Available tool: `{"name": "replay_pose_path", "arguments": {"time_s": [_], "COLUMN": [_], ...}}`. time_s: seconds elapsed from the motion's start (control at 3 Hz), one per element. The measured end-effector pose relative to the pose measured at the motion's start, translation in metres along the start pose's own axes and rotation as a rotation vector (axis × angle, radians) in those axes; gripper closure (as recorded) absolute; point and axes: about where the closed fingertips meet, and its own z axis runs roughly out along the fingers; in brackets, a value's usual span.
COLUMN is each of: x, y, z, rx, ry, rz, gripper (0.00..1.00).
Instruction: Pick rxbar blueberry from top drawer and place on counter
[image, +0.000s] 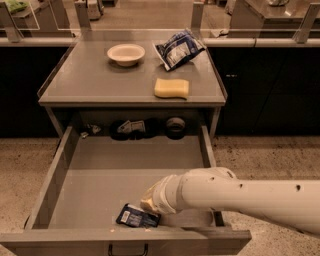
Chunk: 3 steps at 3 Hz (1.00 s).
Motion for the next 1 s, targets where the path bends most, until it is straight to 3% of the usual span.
{"name": "replay_pose_path", "arguments": {"time_s": [1.0], "x": [0.0000], "y": [0.0000], "z": [0.0000], "rx": [0.000], "ry": [0.000], "rz": [0.000], "gripper": [0.11]}}
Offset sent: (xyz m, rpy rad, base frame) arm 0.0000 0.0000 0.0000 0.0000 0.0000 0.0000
